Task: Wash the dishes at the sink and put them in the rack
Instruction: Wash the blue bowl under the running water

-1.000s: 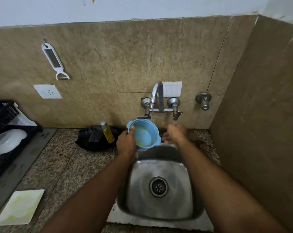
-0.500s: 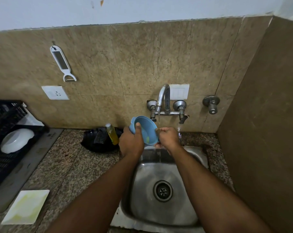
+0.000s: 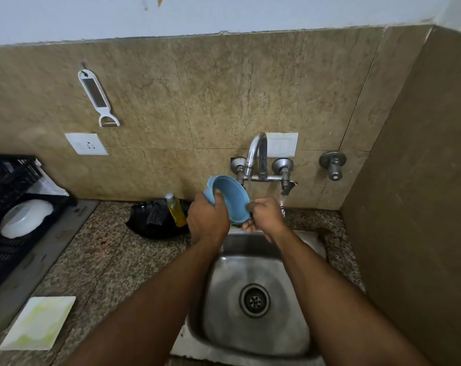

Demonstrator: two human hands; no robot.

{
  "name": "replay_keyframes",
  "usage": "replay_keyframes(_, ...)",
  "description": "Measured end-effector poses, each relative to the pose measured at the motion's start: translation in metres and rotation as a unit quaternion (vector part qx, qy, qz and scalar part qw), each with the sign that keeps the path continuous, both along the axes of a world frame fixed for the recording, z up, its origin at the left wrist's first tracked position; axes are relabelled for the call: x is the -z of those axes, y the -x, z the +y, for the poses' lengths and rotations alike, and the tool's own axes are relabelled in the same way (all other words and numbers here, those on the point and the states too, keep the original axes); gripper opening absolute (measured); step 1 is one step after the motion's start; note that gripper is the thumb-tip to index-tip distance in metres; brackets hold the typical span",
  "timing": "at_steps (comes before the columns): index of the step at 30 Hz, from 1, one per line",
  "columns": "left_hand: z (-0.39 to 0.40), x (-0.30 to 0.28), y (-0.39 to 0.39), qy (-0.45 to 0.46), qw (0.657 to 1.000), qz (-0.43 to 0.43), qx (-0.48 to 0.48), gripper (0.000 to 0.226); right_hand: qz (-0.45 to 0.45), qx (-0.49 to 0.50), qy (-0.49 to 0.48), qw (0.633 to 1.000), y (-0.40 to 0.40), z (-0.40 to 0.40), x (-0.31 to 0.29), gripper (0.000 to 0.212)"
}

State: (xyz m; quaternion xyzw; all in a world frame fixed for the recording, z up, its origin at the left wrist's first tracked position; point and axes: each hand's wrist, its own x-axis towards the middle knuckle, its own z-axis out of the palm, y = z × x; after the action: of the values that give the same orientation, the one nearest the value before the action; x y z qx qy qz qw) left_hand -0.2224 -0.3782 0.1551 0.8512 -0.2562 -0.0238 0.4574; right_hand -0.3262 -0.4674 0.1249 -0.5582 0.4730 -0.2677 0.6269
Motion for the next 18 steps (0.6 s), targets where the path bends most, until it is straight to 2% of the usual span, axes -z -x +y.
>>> replay_keyframes(5,0.002,-0.008,0.006,-0.015,0.999,0.035,0.026,0.046,0.077,0.073,0.098,0.99,0.0,-0.005,-0.01,0.044)
replay_keyframes(7,0.004,-0.014,-0.003,-0.039,0.997,0.052,0.041,0.04,0.092,0.041,0.149,0.984,0.001,-0.011,-0.015,0.04)
replay_keyframes(9,0.003,-0.018,-0.015,-0.065,0.992,0.087,0.061,0.038,0.103,-0.018,0.196,0.975,0.0,-0.017,-0.019,0.026)
replay_keyframes(11,0.003,-0.023,-0.024,-0.083,0.985,0.117,0.092,0.043,0.089,-0.041,0.2,0.975,0.002,-0.021,-0.02,0.025)
replay_keyframes(13,0.004,-0.025,-0.034,-0.097,0.974,0.166,0.118,0.046,0.074,-0.037,0.184,0.979,0.007,-0.024,-0.021,0.037)
replay_keyframes(15,0.007,-0.03,-0.037,-0.087,0.957,0.242,0.131,0.043,0.068,-0.038,0.164,0.983,0.009,-0.027,-0.022,0.045)
replay_keyframes(18,0.007,-0.039,-0.035,-0.101,0.944,0.265,0.17,0.024,0.07,-0.041,0.157,0.984,0.003,-0.028,-0.024,0.038)
